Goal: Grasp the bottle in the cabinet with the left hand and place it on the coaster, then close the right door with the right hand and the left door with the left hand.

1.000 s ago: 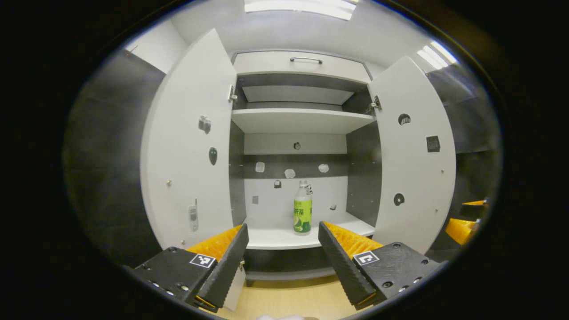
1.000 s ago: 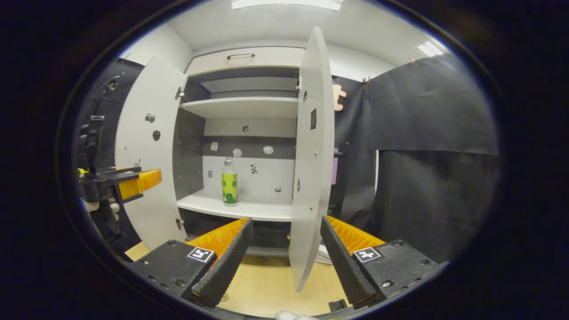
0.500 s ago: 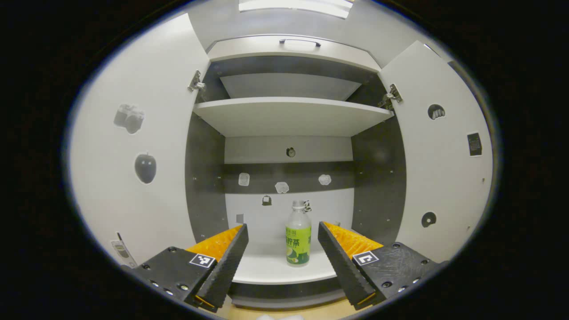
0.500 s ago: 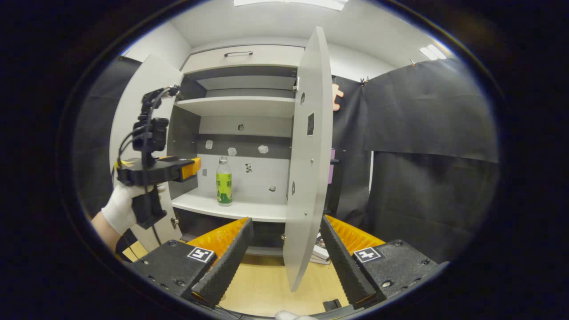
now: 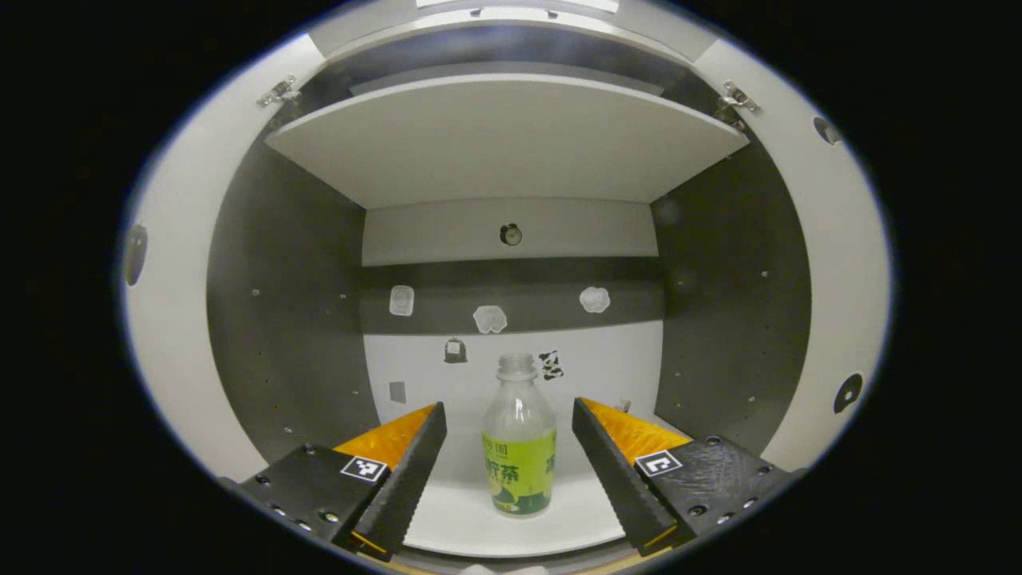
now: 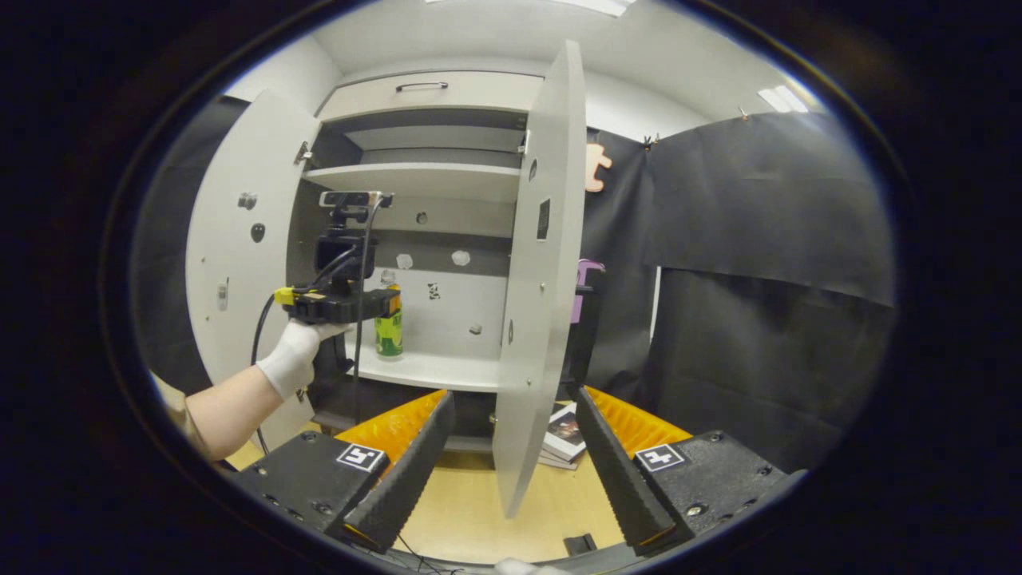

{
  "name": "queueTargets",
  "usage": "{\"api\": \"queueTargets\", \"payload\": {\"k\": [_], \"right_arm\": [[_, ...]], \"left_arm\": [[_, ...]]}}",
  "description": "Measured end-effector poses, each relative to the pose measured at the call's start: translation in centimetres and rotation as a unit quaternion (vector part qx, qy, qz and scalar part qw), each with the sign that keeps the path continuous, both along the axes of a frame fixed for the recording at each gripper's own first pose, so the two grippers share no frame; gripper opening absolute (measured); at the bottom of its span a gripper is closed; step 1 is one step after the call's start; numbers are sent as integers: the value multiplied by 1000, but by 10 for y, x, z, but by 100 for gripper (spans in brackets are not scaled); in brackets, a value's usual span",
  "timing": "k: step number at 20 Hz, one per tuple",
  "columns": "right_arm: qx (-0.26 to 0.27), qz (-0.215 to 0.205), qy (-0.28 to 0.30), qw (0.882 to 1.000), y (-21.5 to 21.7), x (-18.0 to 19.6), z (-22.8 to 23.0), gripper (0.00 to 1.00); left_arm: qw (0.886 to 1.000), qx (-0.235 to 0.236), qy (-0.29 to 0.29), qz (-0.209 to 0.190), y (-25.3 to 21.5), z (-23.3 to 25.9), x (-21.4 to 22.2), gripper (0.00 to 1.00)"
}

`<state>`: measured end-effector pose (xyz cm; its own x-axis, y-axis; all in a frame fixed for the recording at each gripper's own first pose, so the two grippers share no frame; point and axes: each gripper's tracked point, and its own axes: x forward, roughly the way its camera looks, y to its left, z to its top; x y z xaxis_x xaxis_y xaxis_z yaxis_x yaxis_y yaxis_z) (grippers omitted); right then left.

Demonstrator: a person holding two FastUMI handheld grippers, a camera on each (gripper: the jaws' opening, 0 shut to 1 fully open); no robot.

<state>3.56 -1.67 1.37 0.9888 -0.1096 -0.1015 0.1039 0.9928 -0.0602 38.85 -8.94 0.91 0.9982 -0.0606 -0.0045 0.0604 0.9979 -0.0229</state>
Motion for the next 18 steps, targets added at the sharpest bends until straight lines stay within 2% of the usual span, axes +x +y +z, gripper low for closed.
{"api": "queueTargets", "payload": {"k": [1, 12, 13, 14, 16, 17, 18], "right_arm": [[-2, -1, 3, 1000, -3, -1, -1, 99], [-2, -14, 18, 1000, -27, -10, -15, 100], [-1, -13, 18, 1000, -28, -11, -16, 100], [0, -11, 17, 1000, -28, -12, -15, 100], [-1, -8, 14, 1000, -30, -14, -14, 100], [-1, -9, 11, 1000, -32, -16, -13, 100], [1, -8, 8, 1000, -33, -17, -12, 99]], "left_arm": [[1000, -4, 4, -8, -5, -7, 7, 97], [999, 1, 31, 13, -7, -40, 47, 98], [999, -1, 33, 16, -6, -45, 51, 95], [999, 1, 34, 15, -7, -46, 53, 80], [999, 2, 37, 16, -6, -44, 47, 72], [999, 0, 34, 12, -6, -40, 43, 78], [1000, -2, 24, 7, -6, -33, 36, 75]]}}
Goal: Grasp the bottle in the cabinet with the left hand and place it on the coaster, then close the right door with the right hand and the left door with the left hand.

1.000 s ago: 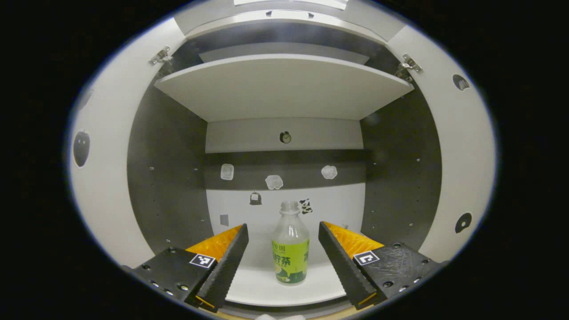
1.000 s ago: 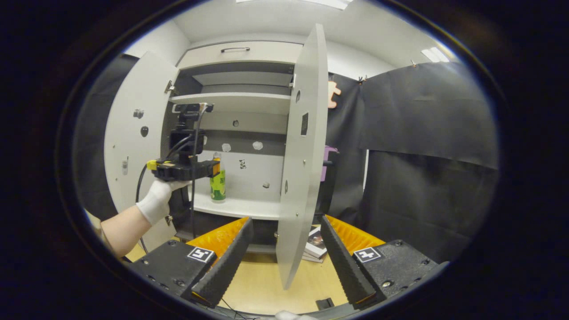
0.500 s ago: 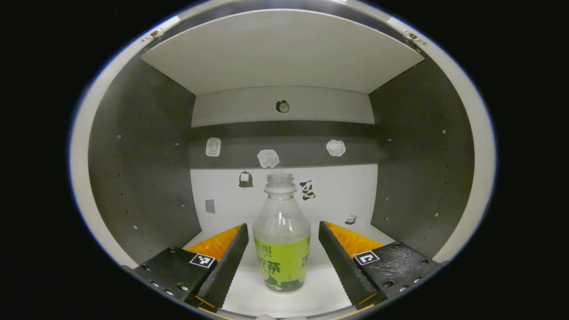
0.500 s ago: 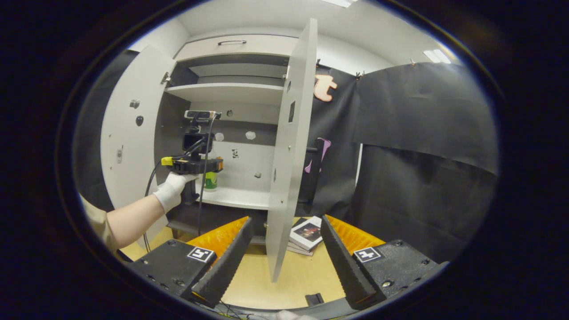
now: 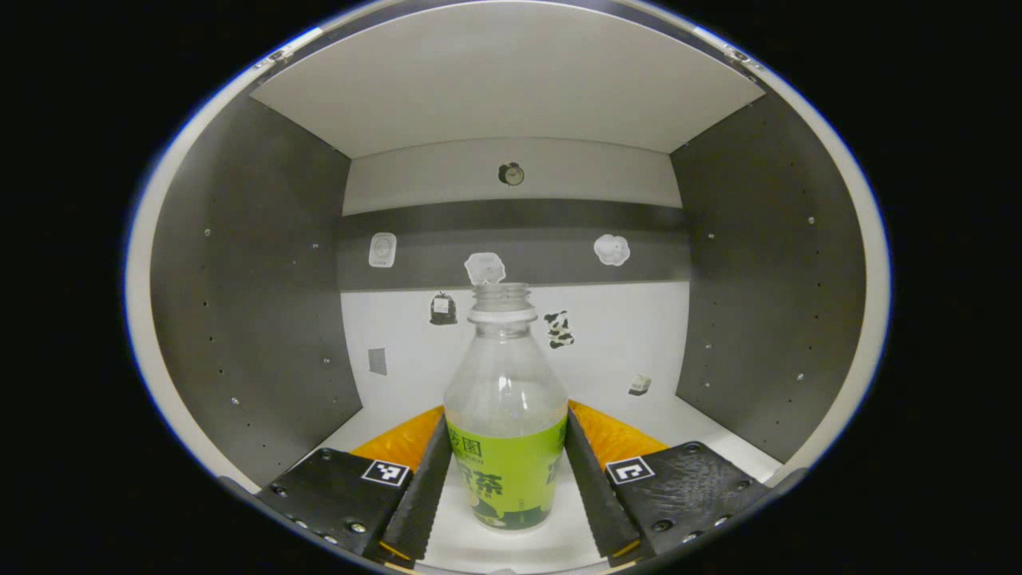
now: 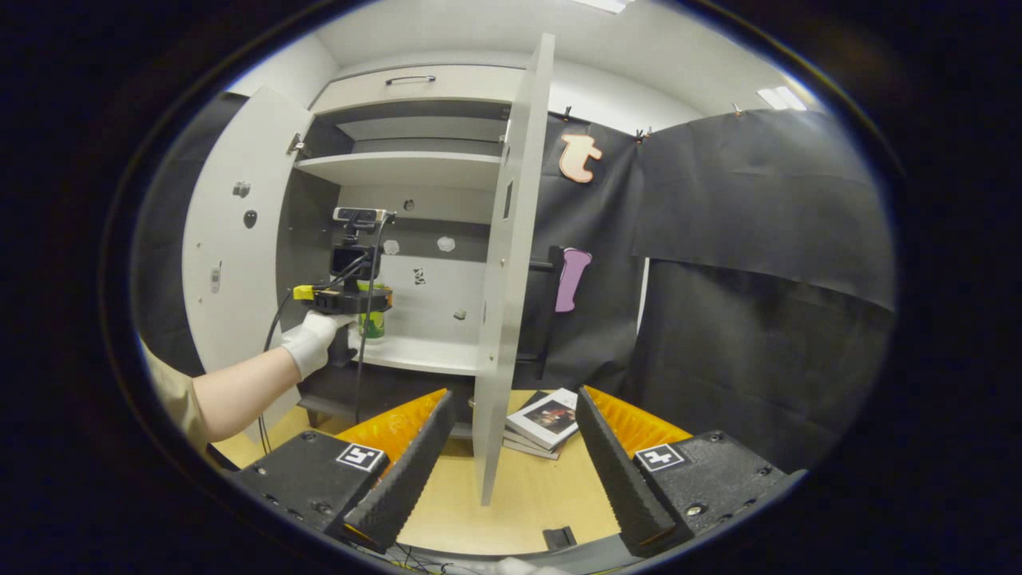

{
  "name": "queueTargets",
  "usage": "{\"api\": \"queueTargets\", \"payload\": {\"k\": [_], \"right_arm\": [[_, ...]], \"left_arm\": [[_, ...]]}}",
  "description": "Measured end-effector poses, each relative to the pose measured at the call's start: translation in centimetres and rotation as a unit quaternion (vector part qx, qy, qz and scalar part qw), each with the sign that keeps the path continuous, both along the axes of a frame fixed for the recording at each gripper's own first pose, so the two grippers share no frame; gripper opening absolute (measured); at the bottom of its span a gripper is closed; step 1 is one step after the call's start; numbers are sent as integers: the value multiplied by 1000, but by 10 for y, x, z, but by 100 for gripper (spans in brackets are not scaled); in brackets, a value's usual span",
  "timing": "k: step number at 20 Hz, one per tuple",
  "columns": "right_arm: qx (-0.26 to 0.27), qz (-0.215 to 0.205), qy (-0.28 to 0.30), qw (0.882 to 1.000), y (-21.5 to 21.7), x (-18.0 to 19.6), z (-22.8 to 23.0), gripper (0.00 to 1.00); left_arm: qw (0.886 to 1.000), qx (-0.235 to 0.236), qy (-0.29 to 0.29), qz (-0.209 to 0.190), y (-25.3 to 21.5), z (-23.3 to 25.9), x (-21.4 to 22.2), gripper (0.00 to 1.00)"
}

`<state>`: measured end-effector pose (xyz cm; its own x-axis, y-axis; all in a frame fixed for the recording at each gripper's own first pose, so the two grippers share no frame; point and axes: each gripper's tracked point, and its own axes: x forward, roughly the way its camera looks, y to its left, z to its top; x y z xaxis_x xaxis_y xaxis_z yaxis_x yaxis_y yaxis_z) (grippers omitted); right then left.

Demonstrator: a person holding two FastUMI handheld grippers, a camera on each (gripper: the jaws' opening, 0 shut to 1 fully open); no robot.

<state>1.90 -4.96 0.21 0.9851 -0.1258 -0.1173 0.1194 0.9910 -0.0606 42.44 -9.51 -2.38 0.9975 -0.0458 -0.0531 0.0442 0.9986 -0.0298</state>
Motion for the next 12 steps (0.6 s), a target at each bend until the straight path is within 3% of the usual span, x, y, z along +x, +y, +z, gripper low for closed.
{"api": "queueTargets", "payload": {"k": [11, 12], "right_arm": [[30, 27, -8, 999, 11, -8, -12, 100], [33, 30, -8, 999, 12, -9, -13, 100]], "left_arm": [[996, 7, -82, -31, 14, 59, -132, 78], [996, 3, -83, -35, 14, 58, -147, 74]]}}
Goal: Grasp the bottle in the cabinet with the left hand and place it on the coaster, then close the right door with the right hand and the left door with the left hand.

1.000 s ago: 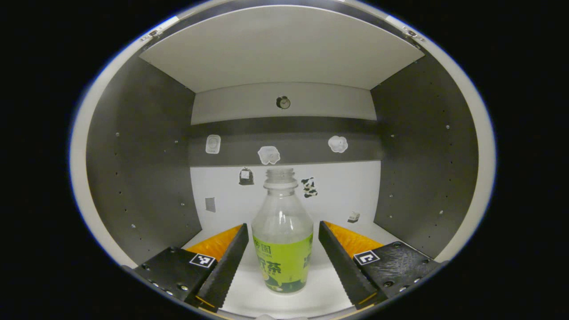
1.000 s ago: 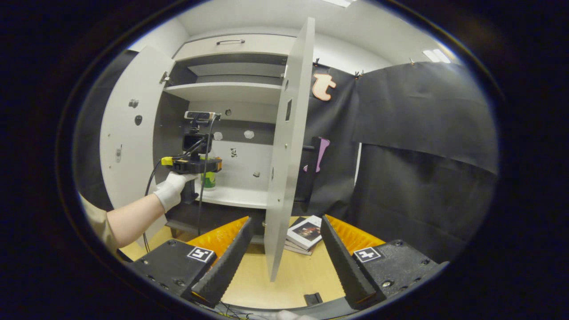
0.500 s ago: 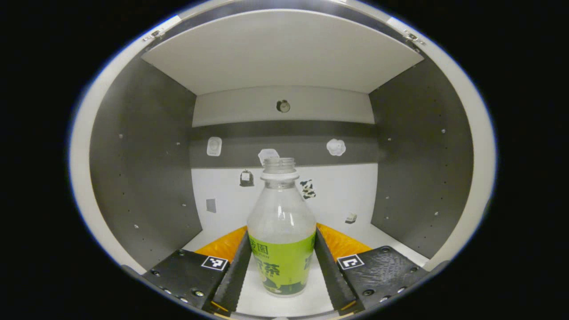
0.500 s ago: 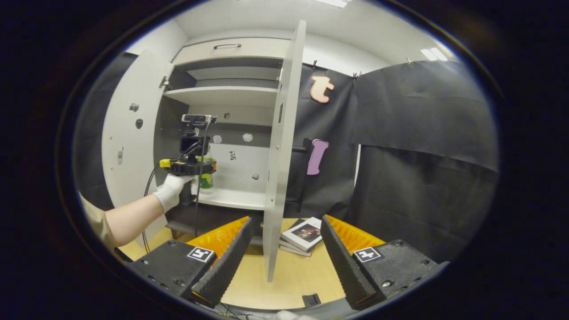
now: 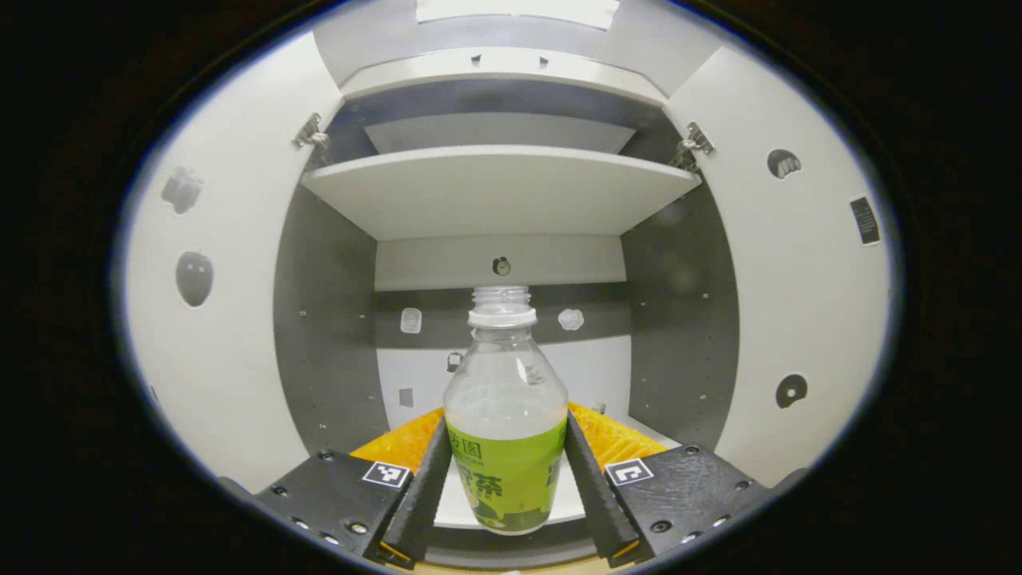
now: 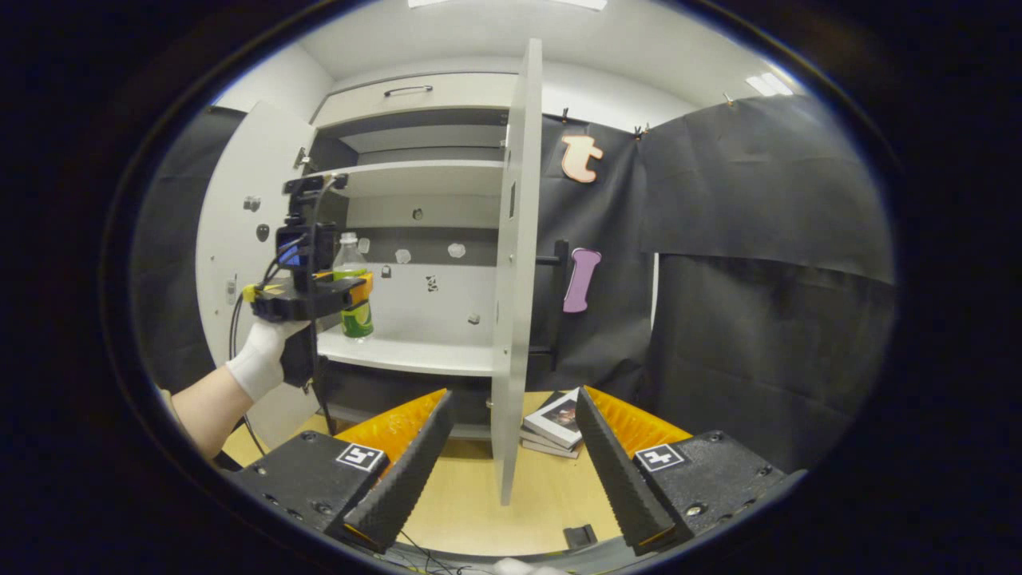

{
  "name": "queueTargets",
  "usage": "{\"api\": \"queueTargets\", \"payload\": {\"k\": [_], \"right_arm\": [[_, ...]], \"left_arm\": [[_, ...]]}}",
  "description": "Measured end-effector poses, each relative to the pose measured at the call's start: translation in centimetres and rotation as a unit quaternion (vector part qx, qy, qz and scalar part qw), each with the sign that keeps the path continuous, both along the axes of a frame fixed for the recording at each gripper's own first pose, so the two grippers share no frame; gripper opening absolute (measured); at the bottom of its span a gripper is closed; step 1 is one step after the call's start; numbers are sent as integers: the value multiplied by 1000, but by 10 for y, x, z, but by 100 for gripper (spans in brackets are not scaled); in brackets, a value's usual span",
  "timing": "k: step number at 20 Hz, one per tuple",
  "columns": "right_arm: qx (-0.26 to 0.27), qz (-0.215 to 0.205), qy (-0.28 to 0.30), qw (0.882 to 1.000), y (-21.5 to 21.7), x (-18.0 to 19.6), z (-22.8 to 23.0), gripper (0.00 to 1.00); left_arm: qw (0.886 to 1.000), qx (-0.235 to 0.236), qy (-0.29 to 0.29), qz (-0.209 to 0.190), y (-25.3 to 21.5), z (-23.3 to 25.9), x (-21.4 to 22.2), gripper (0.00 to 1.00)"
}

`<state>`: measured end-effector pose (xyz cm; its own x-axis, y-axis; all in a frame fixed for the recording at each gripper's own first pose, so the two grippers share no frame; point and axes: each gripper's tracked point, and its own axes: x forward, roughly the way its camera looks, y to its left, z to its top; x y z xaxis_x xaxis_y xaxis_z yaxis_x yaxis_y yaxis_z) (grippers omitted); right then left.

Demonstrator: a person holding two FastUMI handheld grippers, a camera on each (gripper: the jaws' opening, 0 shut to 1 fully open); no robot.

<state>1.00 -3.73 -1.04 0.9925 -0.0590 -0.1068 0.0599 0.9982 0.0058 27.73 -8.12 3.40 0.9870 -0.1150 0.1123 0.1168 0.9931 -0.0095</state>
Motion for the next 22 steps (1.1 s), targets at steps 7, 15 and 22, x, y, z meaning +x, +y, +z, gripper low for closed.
{"api": "queueTargets", "payload": {"k": [7, 15, 22], "right_arm": [[4, 1, 3, 1000, -1, -10, -8, 99], [-2, 0, -2, 1000, -10, -6, -5, 100], [-20, 10, 11, 1000, -2, -3, -9, 100]], "left_arm": [[1000, -6, 4, -21, 4, -25, -90, 74], [998, 20, 48, -45, 8, -110, -161, 75], [994, -12, 71, -83, 2, -183, -191, 77]]}}
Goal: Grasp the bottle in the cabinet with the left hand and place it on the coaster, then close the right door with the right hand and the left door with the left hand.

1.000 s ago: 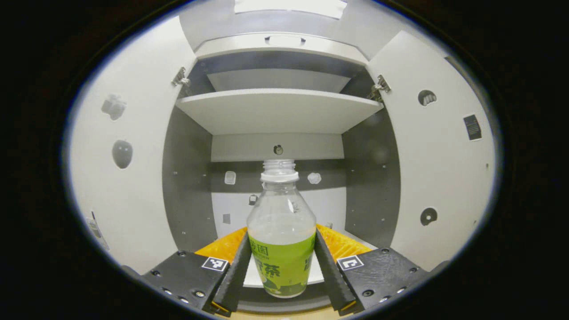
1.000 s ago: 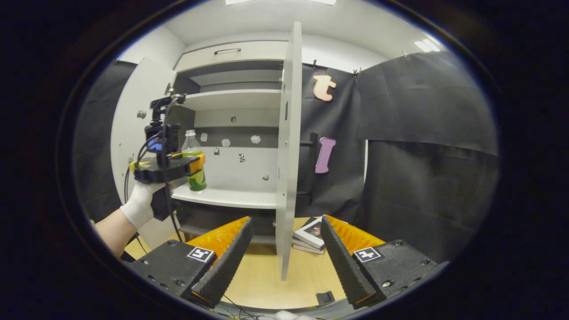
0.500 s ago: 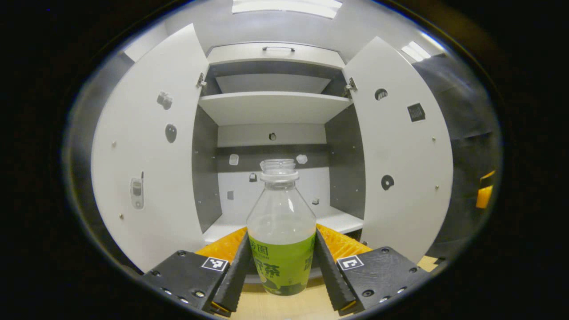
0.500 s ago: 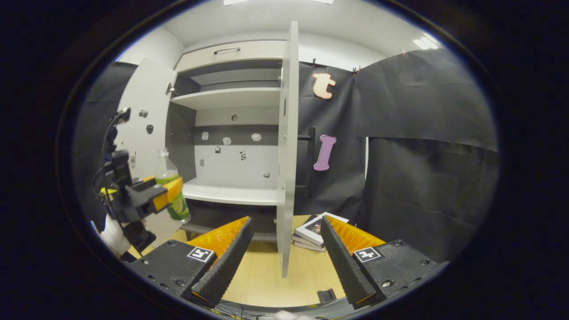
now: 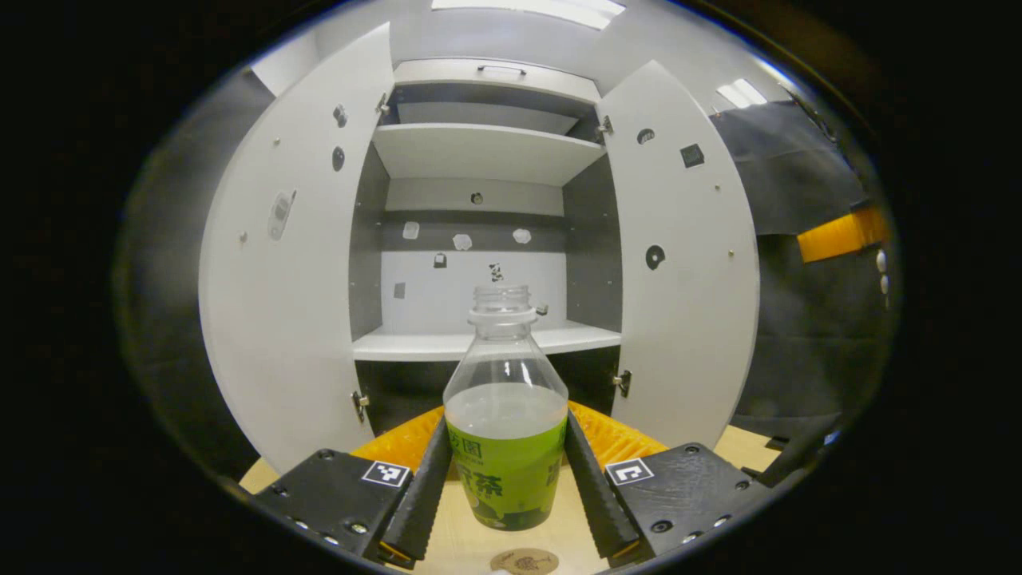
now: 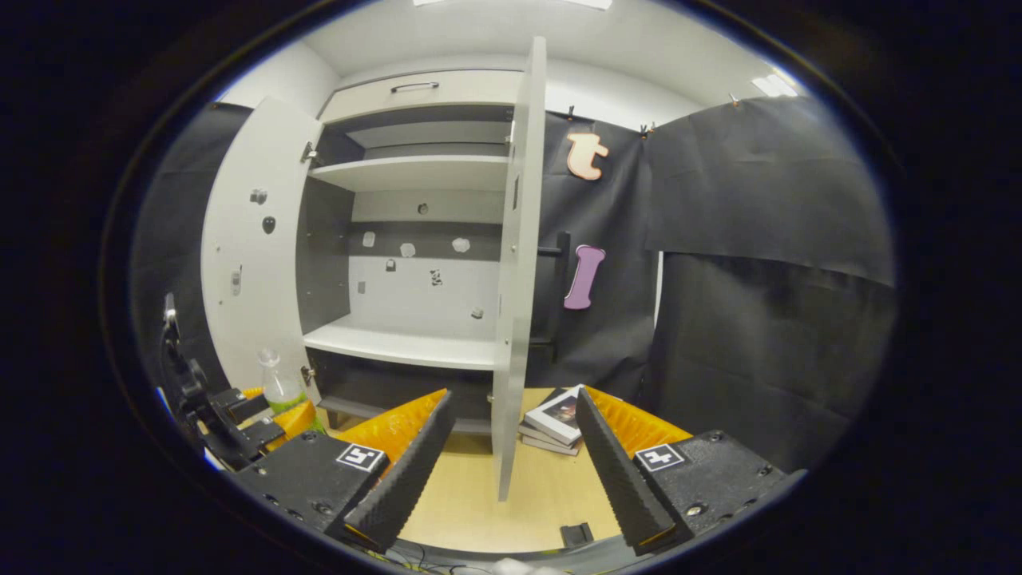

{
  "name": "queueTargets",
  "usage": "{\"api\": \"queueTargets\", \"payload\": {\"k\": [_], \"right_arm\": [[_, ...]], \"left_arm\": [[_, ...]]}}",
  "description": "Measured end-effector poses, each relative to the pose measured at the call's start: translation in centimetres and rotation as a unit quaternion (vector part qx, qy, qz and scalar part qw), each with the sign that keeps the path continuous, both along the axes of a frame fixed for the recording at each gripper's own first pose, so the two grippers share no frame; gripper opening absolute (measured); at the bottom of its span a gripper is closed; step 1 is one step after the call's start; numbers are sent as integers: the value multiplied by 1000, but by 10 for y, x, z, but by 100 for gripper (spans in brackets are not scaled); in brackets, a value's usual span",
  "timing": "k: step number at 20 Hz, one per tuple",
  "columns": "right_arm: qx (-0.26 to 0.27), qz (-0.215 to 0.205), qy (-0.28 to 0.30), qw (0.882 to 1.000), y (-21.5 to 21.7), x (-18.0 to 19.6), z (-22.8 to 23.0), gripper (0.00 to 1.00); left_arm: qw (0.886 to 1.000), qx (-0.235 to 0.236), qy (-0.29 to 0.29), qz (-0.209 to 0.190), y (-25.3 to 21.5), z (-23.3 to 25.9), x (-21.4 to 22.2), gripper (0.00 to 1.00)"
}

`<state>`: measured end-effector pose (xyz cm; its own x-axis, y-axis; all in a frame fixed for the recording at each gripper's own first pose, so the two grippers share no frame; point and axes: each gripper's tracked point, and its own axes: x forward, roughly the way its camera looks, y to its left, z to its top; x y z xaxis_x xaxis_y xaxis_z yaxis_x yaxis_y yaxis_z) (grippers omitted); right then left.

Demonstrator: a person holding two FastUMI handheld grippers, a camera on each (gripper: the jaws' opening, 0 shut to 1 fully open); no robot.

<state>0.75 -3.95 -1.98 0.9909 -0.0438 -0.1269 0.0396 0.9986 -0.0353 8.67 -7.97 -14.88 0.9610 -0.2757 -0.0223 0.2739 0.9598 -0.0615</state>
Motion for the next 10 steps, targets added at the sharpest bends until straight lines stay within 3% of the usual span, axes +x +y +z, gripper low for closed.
{"api": "queueTargets", "payload": {"k": [6, 7, 8, 9, 10], "right_arm": [[-19, 14, 25, 999, 11, 5, -4, 99], [-22, 15, 28, 999, 13, 6, -4, 100], [-24, 18, 32, 999, 16, 7, -4, 100], [-25, 22, 35, 999, 20, 8, -5, 100], [-24, 27, 40, 999, 25, 9, -7, 99]], "left_arm": [[999, -9, -32, -43, -13, -48, -14, 74], [999, -9, -24, -45, -13, -61, -16, 78], [999, -11, -15, -47, -12, -74, -18, 78], [999, -14, -13, -45, -11, -84, -20, 71], [999, -16, -14, -46, -10, -92, -23, 75]]}}
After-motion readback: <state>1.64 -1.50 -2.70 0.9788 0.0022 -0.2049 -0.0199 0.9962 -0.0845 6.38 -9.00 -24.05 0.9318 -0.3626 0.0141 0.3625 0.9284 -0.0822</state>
